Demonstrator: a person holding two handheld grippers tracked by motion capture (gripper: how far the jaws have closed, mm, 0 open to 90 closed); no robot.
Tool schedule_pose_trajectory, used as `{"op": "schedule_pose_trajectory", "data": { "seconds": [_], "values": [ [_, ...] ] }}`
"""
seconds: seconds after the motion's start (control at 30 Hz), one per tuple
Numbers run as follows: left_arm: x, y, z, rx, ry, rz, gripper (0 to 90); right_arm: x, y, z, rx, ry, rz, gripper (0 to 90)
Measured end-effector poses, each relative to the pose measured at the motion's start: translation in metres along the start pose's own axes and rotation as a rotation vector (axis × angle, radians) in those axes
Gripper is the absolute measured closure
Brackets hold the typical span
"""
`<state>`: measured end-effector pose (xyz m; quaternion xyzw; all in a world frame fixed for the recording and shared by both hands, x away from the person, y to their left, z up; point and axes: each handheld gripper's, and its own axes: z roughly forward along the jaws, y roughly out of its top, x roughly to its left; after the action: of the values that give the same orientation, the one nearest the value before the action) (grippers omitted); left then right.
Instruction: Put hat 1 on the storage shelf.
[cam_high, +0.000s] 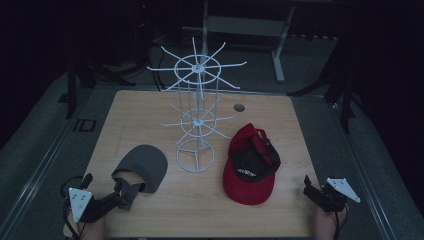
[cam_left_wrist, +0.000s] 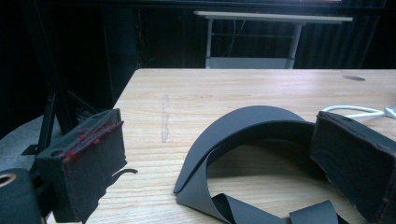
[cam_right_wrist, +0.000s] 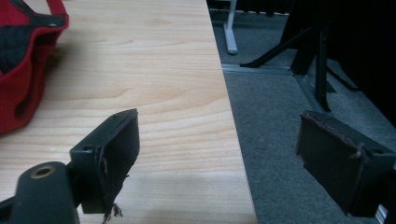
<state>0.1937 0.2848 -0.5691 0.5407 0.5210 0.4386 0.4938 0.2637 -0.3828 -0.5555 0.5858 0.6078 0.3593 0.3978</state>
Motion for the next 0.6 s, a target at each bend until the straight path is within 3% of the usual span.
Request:
{"op": "schedule_pose_trajectory", "data": {
  "seconds": [0.13, 0.27, 0.43, 0.5, 0.6],
  "values": [
    [0.002, 0.002, -0.002, -0.014, -0.006, -0.031, 3.9, 0.002, 0.002, 0.000, 0.020, 0.025, -0.023, 12.2],
    [-0.001, 0.004, -0.004, -0.022, -0.018, -0.033, 3.8, 0.004, 0.009, -0.003, 0.044, 0.055, -0.027, 10.7],
    [-0.006, 0.006, -0.003, 0.021, -0.024, -0.011, 3.6, 0.010, 0.021, -0.007, 0.051, 0.040, -0.074, 10.0],
    [-0.007, 0.006, -0.003, 0.026, -0.028, -0.010, 3.6, 0.013, 0.027, -0.008, 0.072, 0.079, -0.082, 10.0],
    [-0.008, 0.008, -0.005, 0.036, -0.036, -0.032, 3.5, 0.017, 0.035, -0.007, 0.070, 0.098, -0.071, 10.1]
  ]
}}
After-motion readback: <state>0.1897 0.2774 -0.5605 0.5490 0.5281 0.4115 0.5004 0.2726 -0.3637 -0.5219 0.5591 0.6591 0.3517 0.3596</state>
